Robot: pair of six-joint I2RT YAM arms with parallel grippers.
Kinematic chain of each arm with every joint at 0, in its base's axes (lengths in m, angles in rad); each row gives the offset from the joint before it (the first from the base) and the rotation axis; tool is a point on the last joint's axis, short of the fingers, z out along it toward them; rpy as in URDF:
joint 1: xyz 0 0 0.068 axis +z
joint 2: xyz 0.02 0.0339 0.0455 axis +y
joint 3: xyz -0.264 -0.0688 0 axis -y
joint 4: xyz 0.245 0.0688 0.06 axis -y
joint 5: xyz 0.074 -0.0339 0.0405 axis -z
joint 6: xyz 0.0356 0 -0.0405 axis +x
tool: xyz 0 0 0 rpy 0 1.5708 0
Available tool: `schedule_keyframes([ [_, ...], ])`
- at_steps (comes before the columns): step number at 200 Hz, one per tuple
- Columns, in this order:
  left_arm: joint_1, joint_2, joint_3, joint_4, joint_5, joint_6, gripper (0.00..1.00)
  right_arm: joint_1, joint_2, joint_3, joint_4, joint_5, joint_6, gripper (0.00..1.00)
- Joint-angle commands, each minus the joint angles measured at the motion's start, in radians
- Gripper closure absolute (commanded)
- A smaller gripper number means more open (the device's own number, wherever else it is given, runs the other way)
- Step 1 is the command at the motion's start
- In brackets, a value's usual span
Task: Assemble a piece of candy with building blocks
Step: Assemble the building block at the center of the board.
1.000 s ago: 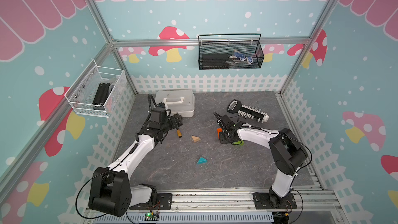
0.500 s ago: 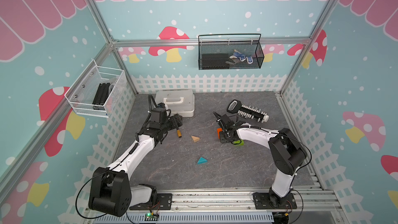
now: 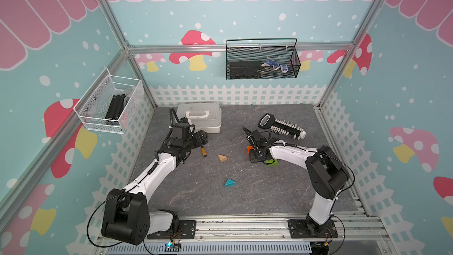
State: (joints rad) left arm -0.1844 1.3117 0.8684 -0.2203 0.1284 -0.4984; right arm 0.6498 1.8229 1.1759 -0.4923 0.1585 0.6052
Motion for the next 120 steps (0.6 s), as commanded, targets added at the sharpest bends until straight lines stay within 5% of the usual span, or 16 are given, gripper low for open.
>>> schedule_keyframes([
  [1,0.005,0.006,0.018,-0.008,0.005,-0.006,0.16,0.003,-0.016,0.018,0.011,-0.007,-0.006,0.88],
  [65,0.005,-0.006,0.009,-0.013,-0.006,-0.003,0.15,0.004,-0.128,0.020,-0.025,-0.069,-0.003,0.87],
  [102,0.005,0.007,0.009,0.000,0.010,-0.015,0.16,-0.013,-0.238,0.008,-0.027,-0.002,-0.005,0.85],
  [120,0.005,0.012,0.009,0.006,0.020,-0.022,0.16,-0.040,-0.204,0.017,-0.044,0.014,-0.007,0.97],
])
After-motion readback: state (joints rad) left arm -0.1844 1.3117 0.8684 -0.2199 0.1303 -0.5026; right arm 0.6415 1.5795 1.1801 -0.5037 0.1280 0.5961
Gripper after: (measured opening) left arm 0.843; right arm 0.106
